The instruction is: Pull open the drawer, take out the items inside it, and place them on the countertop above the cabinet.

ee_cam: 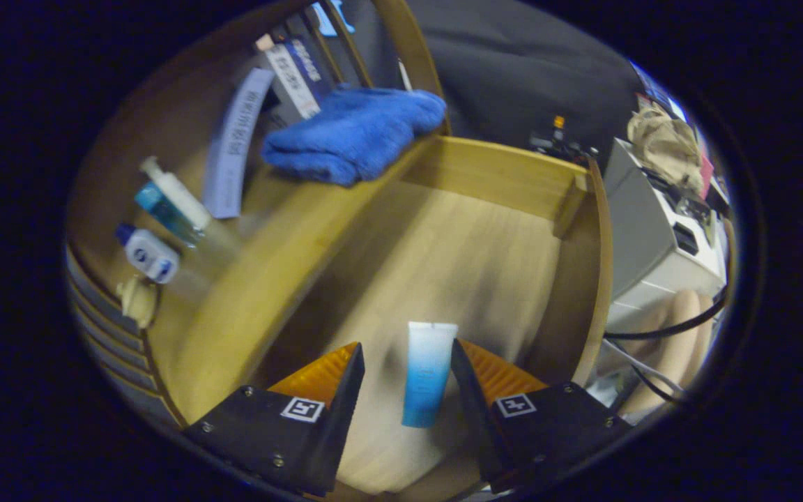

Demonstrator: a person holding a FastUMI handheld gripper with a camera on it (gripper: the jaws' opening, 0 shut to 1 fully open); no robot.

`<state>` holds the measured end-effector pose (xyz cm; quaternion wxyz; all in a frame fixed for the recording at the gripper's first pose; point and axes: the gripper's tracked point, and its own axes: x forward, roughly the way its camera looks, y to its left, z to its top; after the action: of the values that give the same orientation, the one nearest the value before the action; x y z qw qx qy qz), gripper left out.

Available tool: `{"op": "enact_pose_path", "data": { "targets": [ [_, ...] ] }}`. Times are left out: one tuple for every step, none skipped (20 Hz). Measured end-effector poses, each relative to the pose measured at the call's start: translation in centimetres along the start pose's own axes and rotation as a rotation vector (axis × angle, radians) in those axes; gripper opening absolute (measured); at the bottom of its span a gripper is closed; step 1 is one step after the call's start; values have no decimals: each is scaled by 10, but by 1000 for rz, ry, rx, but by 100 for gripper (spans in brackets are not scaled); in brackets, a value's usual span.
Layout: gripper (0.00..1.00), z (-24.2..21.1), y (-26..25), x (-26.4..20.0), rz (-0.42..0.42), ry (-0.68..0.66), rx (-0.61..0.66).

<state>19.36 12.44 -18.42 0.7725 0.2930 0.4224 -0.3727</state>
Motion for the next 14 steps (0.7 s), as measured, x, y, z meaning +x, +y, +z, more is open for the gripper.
{"op": "enact_pose_path", "data": {
  "targets": [
    [72,-9,0,6,-19,50,37],
    [70,-16,0,16,-28,101,66],
    [69,-22,2,25,-30,143,87],
    [68,-28,1,29,-43,181,94],
    [67,-26,-7,32,-83,183,76],
    [67,-25,-11,36,-115,187,55],
    [66,-28,-14,41,-147,202,34],
    [66,-34,-17,46,-160,228,15],
    [66,-32,-16,49,-167,235,-2],
    [66,-32,-12,43,-157,219,0],
    [62,-32,-13,48,-157,238,-16],
    [57,-30,-15,43,-160,210,-58],
    [52,-30,-7,47,-124,201,-47],
    [47,-31,-4,48,-92,196,-27]
  ]
}}
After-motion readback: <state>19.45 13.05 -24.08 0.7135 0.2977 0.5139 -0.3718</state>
